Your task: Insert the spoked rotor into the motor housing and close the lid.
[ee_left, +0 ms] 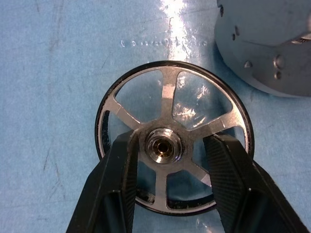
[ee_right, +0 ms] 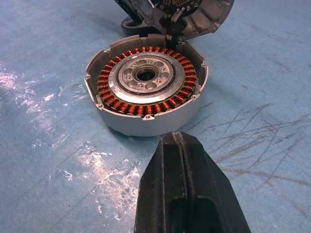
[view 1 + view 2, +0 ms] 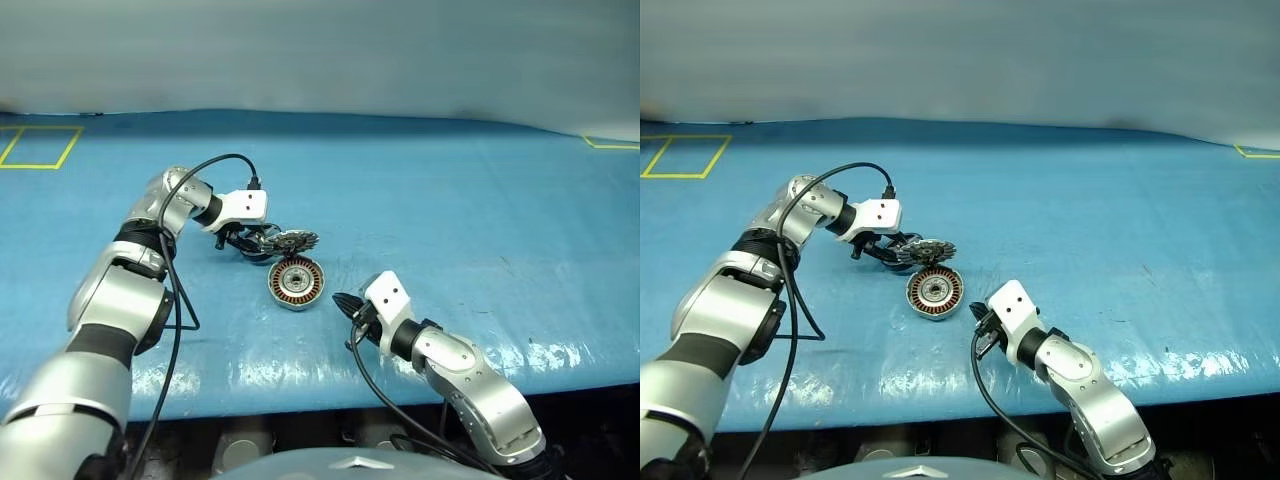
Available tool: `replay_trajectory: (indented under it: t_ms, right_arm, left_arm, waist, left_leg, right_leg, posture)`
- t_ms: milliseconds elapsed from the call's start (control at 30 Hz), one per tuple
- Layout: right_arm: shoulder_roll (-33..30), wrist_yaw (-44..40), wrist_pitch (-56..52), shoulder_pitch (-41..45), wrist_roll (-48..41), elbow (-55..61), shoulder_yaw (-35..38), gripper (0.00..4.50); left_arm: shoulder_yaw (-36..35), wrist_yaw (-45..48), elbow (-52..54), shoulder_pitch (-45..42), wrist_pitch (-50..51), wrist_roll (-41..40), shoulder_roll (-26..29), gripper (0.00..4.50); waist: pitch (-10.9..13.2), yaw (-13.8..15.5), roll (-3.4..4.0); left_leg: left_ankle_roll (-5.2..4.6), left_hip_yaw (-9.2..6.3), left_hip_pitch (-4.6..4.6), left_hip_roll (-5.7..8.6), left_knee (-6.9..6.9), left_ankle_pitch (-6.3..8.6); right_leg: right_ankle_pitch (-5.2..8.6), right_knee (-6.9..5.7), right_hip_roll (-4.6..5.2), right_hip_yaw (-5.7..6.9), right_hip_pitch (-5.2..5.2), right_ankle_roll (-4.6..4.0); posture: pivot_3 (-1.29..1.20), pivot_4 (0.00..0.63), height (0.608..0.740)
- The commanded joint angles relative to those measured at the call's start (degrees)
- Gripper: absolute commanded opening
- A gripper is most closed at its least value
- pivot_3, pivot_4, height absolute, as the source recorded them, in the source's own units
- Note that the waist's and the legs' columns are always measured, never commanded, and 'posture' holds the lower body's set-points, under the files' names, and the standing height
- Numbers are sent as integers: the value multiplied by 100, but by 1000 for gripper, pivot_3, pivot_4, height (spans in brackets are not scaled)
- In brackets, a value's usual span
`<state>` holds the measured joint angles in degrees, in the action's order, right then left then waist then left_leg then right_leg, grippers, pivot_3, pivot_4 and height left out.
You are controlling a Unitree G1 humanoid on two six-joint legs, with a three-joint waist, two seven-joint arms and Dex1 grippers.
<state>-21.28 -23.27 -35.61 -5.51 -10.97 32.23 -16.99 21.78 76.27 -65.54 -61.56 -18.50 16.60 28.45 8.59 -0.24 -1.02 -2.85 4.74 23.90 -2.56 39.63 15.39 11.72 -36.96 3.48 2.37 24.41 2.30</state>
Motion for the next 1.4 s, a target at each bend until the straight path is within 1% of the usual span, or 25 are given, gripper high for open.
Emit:
replay_trajectory:
  t_ms: [33, 167, 300, 433, 533, 600, 700, 800, 833, 967, 1033, 1100, 1167, 1400]
  right_arm:
    - [44, 33, 27, 46, -10, 148, 69, 0]
    - [62, -5, 43, 72, -25, 107, 65, 0]
    - [104, -63, 80, 175, -63, 12, 88, 0]
    - [156, -130, 87, 292, -182, -32, 193, 0]
    - [127, -241, 121, 327, -239, -65, 202, 0]
    - [118, -290, 121, 350, -256, -91, 210, 0]
    - [108, -337, 120, 386, -280, -127, 251, 0]
    - [94, -387, 121, 467, -295, -223, 283, 0]
    - [94, -406, 130, 491, -308, -252, 285, 0]
    - [102, -436, 132, 566, -302, -314, 268, 0]
    - [112, -451, 136, 601, -300, -354, 271, 0]
    - [110, -461, 121, 618, -282, -371, 223, 0]
    - [90, -476, 105, 623, -259, -366, 168, 0]
    - [79, -454, 108, 596, -227, -355, 87, 0]
  left_arm:
    - [13, -61, -26, 319, -51, 54, -11, 1510]
    - [-176, -210, 154, 583, -95, -60, 125, 1493]
    - [-622, -90, 730, 1156, 89, -553, 373, 1493]
    - [-1202, 57, 2183, 2043, 642, -1291, 728, 1493]
    - [-1475, 121, 3550, 3015, 1196, -1695, 1142, 1493]
    - [-1688, -2, 4469, 3718, 1481, -1905, 1410, 1493]
    - [-2034, -182, 5559, 4548, 2082, -2302, 1651, 1493]
    - [-2367, -558, 6286, 5339, 2324, -2444, 1769, 1493]
    - [-2447, -677, 6458, 5516, 2402, -2530, 1740, 1493]
    - [-2708, -1331, 7073, 5968, 2523, -3050, 1131, 1493]
    - [-2610, -1458, 7268, 6105, 2579, -3169, 897, 1493]
    - [-2474, -1721, 7322, 6182, 2302, -3128, 523, 1493]
    - [-2370, -1882, 7349, 6202, 2207, -3115, 287, 1493]
    - [-2198, -2061, 7012, 6107, 1658, -3014, -17, 1493]
  waist:
    - [-5, 3, 1]
    - [-20, -8, 3]
    - [-39, -52, 21]
    - [-40, -93, 21]
    - [-40, -111, 21]
    - [-41, -128, 23]
    - [-39, -114, 27]
    - [-37, -97, 31]
    - [-37, -91, 32]
    - [-34, -26, 36]
    - [-35, -7, 34]
    - [-35, -6, 35]
    - [-36, -7, 34]
    - [-35, -20, 35]
  left_leg:
    - [-1, 1, -3, 0, 2, 1]
    - [-2, 3, -17, -4, 4, 1]
    - [-2, 6, -23, -7, 3, 1]
    - [-1, 11, -23, -17, 2, 0]
    - [0, 10, -20, -20, 2, 0]
    - [1, 20, -23, -26, -2, 0]
    - [4, 20, -22, -33, -4, -1]
    - [7, 20, -23, -37, -4, -2]
    - [7, 21, -29, -37, -4, -2]
    - [13, 18, -35, -38, -3, -6]
    - [13, 15, -34, -36, -1, -7]
    - [12, 15, -32, -36, -1, -7]
    - [12, 18, -29, -34, -2, -7]
    - [12, 18, -23, -36, -4, -7]
  right_leg:
    - [0, 0, 1, 0, -3, 1]
    - [1, -3, 2, -4, -13, 2]
    - [1, -9, 2, -8, -13, 0]
    - [-3, -18, 2, -14, -4, -10]
    - [-2, -23, 2, -15, 1, -13]
    - [-2, -25, 2, -19, 5, -13]
    - [3, -27, 2, -17, 7, -21]
    - [11, -27, 2, -12, 9, -22]
    - [13, -27, 4, -13, 7, -19]
    - [16, -25, 5, -5, 19, -11]
    - [14, -22, 8, -2, 18, -10]
    - [9, -20, 7, -1, 16, -12]
    - [-4, -19, 6, -4, 5, -32]
    - [-4, -20, 0, -3, 7, -32]
  posture:
    - [0, 150, 740]
    - [0, 150, 740]
    - [0, 150, 740]
    - [0, 150, 740]
    - [0, 150, 740]
    - [0, 150, 740]
    - [0, 150, 740]
    - [0, 150, 740]
    - [0, 150, 740]
    - [0, 150, 740]
    - [0, 150, 740]
    - [0, 150, 740]
    - [0, 150, 740]
    - [0, 150, 740]
